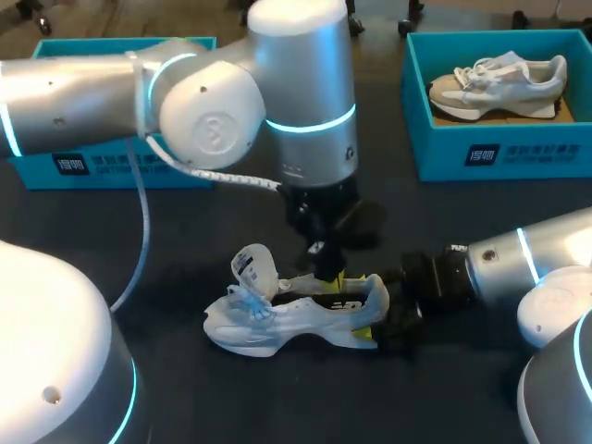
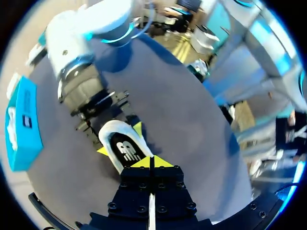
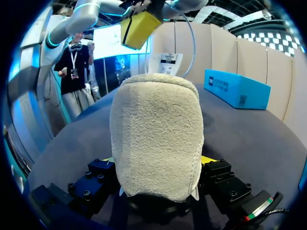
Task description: Take the shoe out of the shoebox, open the shoe tongue, remove and reinsert the insole, then place the shoe into the shoebox
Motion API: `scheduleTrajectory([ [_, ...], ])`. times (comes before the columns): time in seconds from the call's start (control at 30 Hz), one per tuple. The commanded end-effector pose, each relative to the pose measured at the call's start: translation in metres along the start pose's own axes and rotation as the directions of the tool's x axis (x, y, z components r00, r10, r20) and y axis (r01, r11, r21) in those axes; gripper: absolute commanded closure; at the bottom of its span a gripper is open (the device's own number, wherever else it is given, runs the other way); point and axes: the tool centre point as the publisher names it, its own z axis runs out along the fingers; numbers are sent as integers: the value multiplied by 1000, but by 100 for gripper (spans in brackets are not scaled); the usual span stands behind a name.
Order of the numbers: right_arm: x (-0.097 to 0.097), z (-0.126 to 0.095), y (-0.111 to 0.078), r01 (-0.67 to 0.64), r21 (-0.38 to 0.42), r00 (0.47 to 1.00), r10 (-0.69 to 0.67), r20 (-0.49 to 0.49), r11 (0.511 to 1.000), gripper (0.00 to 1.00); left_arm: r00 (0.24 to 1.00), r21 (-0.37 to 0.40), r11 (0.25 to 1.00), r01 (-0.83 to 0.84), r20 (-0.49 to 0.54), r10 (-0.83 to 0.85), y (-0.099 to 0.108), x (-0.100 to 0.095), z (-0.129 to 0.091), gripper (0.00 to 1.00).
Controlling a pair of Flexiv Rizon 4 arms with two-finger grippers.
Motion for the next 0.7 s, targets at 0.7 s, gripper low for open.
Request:
scheduleTrajectory([
  [0.7,0,0,1,0,6,1000,0,0,1000,100,967,-9,968,251,47,-251,14,-13,43,100],
])
